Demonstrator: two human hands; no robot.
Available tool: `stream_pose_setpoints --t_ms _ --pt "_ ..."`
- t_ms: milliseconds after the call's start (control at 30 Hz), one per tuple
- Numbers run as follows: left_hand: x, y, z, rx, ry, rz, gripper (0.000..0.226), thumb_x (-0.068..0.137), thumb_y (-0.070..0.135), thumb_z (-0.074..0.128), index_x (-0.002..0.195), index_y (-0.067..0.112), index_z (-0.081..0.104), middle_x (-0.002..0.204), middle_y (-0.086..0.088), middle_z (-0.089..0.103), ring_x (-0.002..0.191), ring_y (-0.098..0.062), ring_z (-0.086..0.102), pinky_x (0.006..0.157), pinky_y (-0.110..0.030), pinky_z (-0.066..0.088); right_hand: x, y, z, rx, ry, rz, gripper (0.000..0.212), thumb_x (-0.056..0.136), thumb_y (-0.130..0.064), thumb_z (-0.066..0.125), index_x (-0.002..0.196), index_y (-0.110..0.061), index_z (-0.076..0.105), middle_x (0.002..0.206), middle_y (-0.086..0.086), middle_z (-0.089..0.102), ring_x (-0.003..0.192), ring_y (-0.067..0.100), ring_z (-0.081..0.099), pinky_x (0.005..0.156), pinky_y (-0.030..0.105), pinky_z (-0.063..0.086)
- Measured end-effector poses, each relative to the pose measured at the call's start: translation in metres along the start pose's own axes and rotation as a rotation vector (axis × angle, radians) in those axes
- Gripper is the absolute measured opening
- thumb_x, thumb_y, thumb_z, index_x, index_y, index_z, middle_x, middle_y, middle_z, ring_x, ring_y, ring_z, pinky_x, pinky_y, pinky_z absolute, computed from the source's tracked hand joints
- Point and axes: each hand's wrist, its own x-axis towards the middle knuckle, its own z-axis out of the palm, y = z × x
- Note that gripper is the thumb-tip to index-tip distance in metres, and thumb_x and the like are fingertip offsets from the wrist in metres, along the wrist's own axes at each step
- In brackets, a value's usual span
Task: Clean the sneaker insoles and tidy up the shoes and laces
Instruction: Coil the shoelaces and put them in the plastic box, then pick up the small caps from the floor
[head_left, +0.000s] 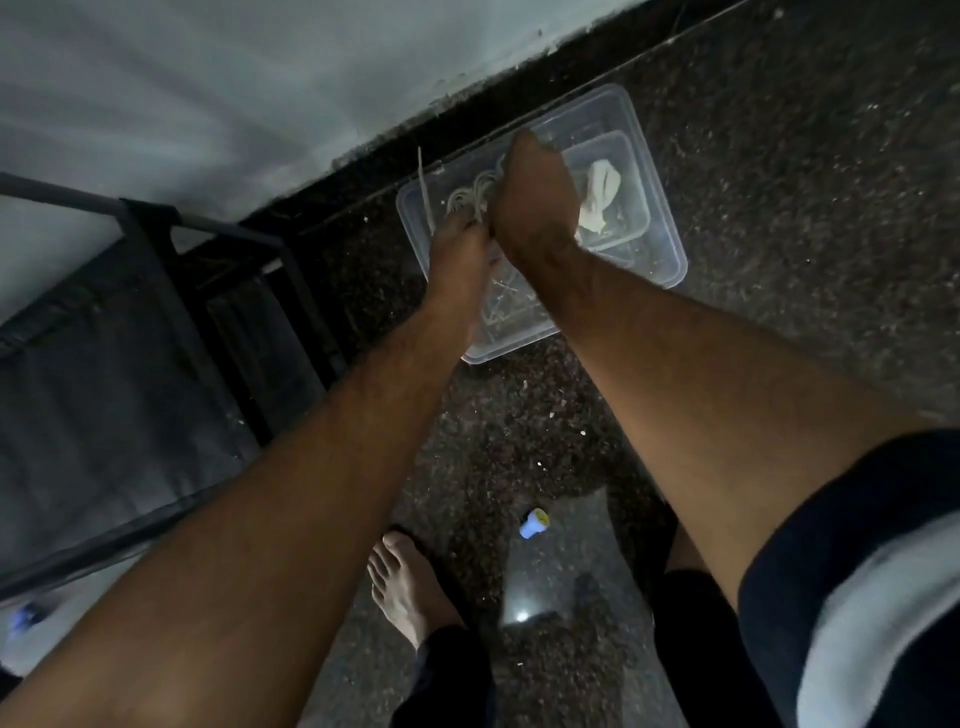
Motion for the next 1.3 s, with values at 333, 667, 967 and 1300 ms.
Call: stream_pose_setpoints --t_ms 333,667,967,1300 --pt "-0.035 -0.007 -0.022 0.190 0.114 0.186 0.047 0.093 0.016 0.053 0.141 0.017 0.057 0.139 -0.001 0.062 0.126 -0.019 0.060 0.106 -0.044 0.050 -0.027 0.012 -0.028 0.108 -0.002 -0.242 0.019 0.095 -0.007 0.052 0.113 -0.004 0.057 0.114 0.016 0.065 0.105 0.031 0.064 0.078 0.035 0.045" --pt "-0.159 -0.121 -0.083 0.950 -0.156 0.371 0.047 0.083 0.005 0.048 0.128 0.012 0.061 0.128 -0.006 0.059 0.118 -0.024 0.056 0.102 -0.043 0.045 -0.245 0.139 -0.003 0.216 -0.371 -0.194 0.029 0.078 0.004 0.061 0.102 -0.013 0.064 0.100 0.003 0.061 0.090 0.018 0.058 0.085 0.028 0.048" --pt "-0.169 -0.196 -0.115 1.494 -0.304 0.294 0.078 0.092 0.017 0.057 0.161 0.015 0.020 0.168 -0.007 0.018 0.149 -0.031 0.026 0.115 -0.050 0.032 -0.285 0.181 0.044 -0.135 -0.693 -0.458 0.050 0.079 -0.004 0.076 0.125 -0.015 0.060 0.131 0.008 0.048 0.114 0.030 0.050 0.075 0.042 0.057" --pt "-0.201 -0.176 -0.129 1.422 -0.273 0.284 0.080 0.095 0.017 0.055 0.162 0.015 0.012 0.170 -0.003 0.010 0.153 -0.026 0.015 0.121 -0.046 0.020 -0.294 0.152 0.041 0.067 -0.561 -0.197 0.019 0.079 0.000 0.072 0.094 -0.006 0.061 0.104 0.013 0.058 0.095 0.032 0.060 0.077 0.036 0.049"
